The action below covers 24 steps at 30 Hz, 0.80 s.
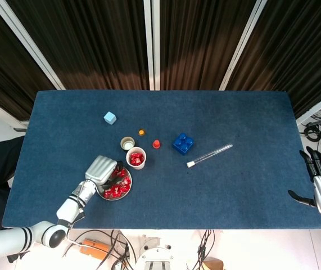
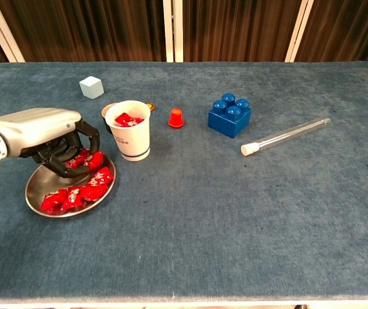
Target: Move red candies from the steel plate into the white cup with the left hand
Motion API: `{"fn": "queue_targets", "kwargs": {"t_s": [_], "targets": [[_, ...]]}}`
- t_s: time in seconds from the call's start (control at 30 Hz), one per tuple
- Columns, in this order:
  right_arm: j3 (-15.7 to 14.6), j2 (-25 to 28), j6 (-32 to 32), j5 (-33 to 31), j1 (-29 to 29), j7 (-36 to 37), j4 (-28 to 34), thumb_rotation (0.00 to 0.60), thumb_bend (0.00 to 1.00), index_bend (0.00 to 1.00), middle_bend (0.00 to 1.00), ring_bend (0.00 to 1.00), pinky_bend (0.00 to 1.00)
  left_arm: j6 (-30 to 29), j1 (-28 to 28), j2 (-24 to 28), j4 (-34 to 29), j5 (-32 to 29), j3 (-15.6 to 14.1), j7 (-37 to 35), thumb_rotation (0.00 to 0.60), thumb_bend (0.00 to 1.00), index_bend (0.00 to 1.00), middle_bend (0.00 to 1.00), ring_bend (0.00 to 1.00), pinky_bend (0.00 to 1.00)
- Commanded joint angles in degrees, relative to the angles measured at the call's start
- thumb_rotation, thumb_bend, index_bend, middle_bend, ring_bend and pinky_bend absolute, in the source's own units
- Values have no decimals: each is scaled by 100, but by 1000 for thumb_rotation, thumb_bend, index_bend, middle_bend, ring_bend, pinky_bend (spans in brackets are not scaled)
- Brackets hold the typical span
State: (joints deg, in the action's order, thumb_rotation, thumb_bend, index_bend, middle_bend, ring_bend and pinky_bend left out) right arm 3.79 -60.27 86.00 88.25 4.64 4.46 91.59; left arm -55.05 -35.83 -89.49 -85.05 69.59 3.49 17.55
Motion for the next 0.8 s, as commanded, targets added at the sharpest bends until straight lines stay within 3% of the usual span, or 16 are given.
{"fn": "queue_targets", "kwargs": {"t_s": [0.03,0.27,0.4,0.6,0.8], "targets": [[-1,-2,-4,13,8,-7,6,600,189,0,29,0,154,-86,57,109,-93,41,0,-75,600,404,579,833,765,749],[-5,2,29,33,-2,-16,7,600,189,0,29,0,154,-641,292,691,-687,375,30,-207,600,396,579,833,765,749],[-10,-15,37,39,-6,-3,-4,600,189,0,29,0,155,-742,240,886,-997,462,239,-360,600,395,579,833,765,749],[-17,-19,97,45,-43,40,-25,600,189,0,29,0,154,-393,-220,718,-1107,283,656,-229,600,395,579,833,765,749],[-26,-7,117,18,-78,102,-67,600,189,0,29,0,155,28,-667,427,-915,-261,858,301,600,394,579,833,765,749]]}}
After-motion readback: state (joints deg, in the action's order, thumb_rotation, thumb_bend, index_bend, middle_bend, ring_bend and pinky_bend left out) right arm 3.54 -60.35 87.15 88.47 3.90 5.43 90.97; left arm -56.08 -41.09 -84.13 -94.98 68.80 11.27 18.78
